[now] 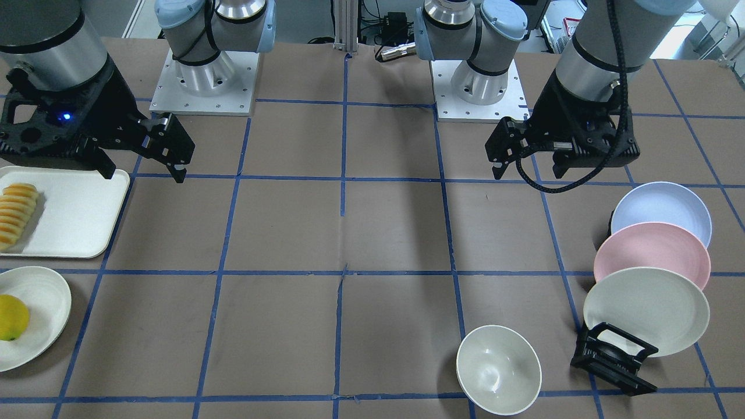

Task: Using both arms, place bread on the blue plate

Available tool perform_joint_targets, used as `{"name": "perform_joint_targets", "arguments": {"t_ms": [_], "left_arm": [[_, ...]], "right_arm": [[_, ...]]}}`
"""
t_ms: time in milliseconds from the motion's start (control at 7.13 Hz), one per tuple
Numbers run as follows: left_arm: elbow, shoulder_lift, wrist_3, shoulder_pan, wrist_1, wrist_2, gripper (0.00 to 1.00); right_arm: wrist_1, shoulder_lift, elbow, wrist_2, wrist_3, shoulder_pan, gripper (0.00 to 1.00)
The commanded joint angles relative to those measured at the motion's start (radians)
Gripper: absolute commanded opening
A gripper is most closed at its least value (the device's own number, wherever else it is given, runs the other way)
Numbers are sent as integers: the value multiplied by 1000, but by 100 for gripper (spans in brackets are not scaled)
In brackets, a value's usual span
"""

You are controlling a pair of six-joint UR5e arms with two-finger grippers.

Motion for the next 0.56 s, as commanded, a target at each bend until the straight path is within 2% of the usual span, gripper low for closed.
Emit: {"name": "perform_joint_targets", "arguments": {"t_ms": [0,421], "left_arm": [[-9,-6,5,2,-2,2,100],[-7,-13,2,4,-2,-1,100]], "right_arm": [[-5,2,8,0,0,0,100],[12,2,15,-8,-18,-45,100]]}}
